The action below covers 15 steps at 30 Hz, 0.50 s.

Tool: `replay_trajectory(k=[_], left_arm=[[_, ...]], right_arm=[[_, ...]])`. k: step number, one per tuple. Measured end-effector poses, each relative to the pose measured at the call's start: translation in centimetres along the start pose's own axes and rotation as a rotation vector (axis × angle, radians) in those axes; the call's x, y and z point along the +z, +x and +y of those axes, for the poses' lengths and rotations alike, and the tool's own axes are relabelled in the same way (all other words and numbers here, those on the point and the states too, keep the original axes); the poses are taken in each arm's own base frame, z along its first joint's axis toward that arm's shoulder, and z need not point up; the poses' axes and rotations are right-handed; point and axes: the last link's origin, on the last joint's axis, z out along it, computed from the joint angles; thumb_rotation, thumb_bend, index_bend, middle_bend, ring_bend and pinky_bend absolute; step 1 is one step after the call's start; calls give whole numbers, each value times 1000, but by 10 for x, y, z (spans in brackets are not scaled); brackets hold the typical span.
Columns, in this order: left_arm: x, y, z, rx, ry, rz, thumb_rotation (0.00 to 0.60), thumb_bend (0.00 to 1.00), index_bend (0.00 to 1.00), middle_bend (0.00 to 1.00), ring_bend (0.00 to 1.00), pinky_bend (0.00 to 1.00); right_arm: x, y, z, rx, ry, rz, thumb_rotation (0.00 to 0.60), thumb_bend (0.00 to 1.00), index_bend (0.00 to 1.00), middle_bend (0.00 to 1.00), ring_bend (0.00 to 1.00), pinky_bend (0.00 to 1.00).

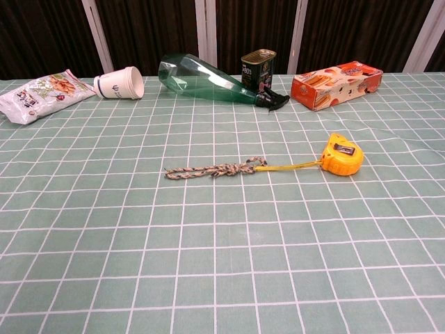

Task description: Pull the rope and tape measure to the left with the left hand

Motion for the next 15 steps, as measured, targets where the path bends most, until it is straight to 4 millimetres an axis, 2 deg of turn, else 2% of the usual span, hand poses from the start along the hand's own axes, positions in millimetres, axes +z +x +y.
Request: replay_trajectory(k=[15], left_arm=[[2, 0, -2, 7, 13, -10, 600, 0, 0, 0, 0, 0]], right_arm=[[1, -2, -3, 10, 3, -10, 600, 169, 0, 0, 0, 0]])
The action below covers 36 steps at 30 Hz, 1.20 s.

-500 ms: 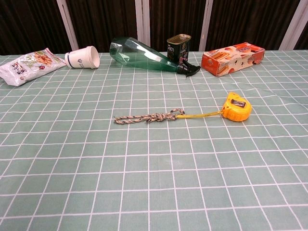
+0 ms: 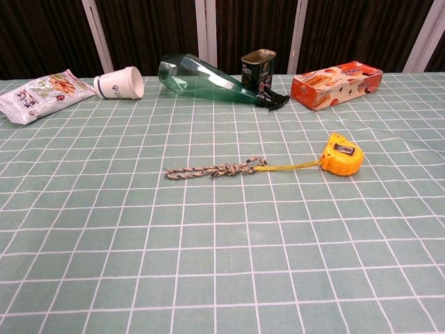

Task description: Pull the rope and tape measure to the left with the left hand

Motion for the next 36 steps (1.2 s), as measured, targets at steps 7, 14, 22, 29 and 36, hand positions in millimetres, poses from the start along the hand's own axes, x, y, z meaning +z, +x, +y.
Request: replay_trajectory(k=[7, 14, 22, 29, 36], left_arm=[[2, -1, 5, 31, -10, -36, 600, 0, 0, 0, 0, 0], [19, 8, 29, 57, -95, -30, 600, 39, 27, 0, 0, 0], [67, 22, 83, 81, -246, -35, 600, 102, 211, 0, 0, 0], [109, 15, 136, 97, -352, -106, 600, 189, 356, 0, 0, 0], [139, -11, 190, 115, -425, -195, 600, 276, 426, 0, 0, 0]], right_arm=[[1, 1, 2, 21, -23, -4, 600, 168, 0, 0, 0, 0], [2, 0, 3, 41, -34, -18, 600, 168, 0, 0, 0, 0], [3, -1, 3, 65, -49, -34, 600, 168, 0, 0, 0, 0], [5, -1, 4, 93, -69, -47, 600, 169, 0, 0, 0, 0], [7, 0, 5, 121, -86, -61, 600, 169, 0, 0, 0, 0]])
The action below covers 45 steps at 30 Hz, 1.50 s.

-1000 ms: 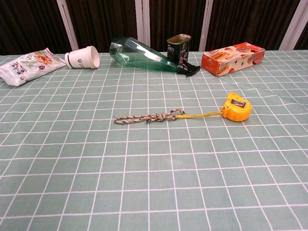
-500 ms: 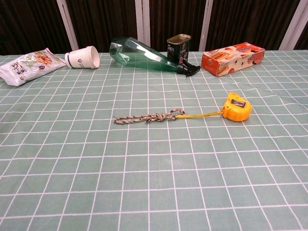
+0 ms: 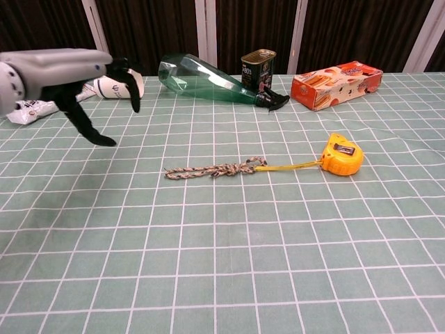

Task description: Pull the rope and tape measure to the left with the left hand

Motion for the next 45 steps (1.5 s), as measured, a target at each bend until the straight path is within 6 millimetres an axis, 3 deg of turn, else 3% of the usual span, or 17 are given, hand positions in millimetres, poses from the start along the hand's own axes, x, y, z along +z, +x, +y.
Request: replay_trajectory(k=[6, 13, 21, 45], left_arm=[[29, -18, 26, 26, -28, -55, 600, 371, 466, 0, 0, 0], [45, -38, 40, 56, -28, -103, 600, 405, 484, 0, 0, 0], [52, -54, 43, 86, -18, -144, 600, 406, 491, 0, 0, 0], [59, -69, 43, 81, -15, -152, 600, 479, 540, 0, 0, 0]], right_arm=[[1, 1, 1, 15, -12, -9, 600, 168, 0, 0, 0, 0], [2, 2, 2, 28, -21, -13, 600, 169, 0, 0, 0, 0], [2, 3, 3, 33, -27, -15, 600, 169, 0, 0, 0, 0], [2, 3, 3, 36, -30, -18, 600, 168, 0, 0, 0, 0]])
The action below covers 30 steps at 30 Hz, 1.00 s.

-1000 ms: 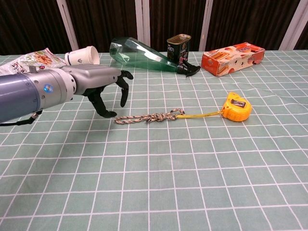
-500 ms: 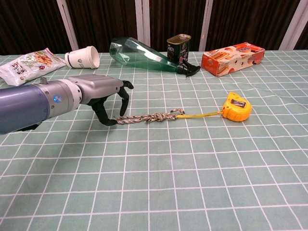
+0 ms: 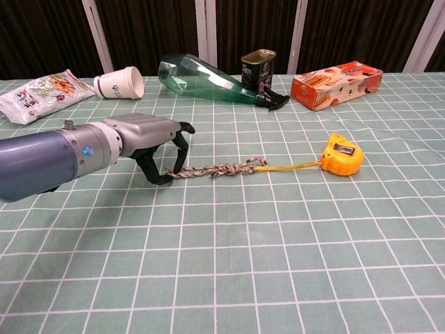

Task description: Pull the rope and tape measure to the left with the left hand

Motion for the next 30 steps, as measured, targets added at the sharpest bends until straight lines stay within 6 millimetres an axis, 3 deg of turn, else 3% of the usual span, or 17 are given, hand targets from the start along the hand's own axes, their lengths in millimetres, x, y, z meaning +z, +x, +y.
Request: replay_trajectory(k=[21, 30], left_arm=[[1, -3, -3, 0, 8, -14, 600, 556, 590, 0, 0, 0], [-6, 6, -2, -14, -5, 9, 600, 562, 591, 0, 0, 0]], right_arm=[[0, 0, 0, 4, -3, -1, 600, 168, 0, 0, 0, 0], [0, 1, 1, 3, -5, 2, 600, 168, 0, 0, 0, 0]])
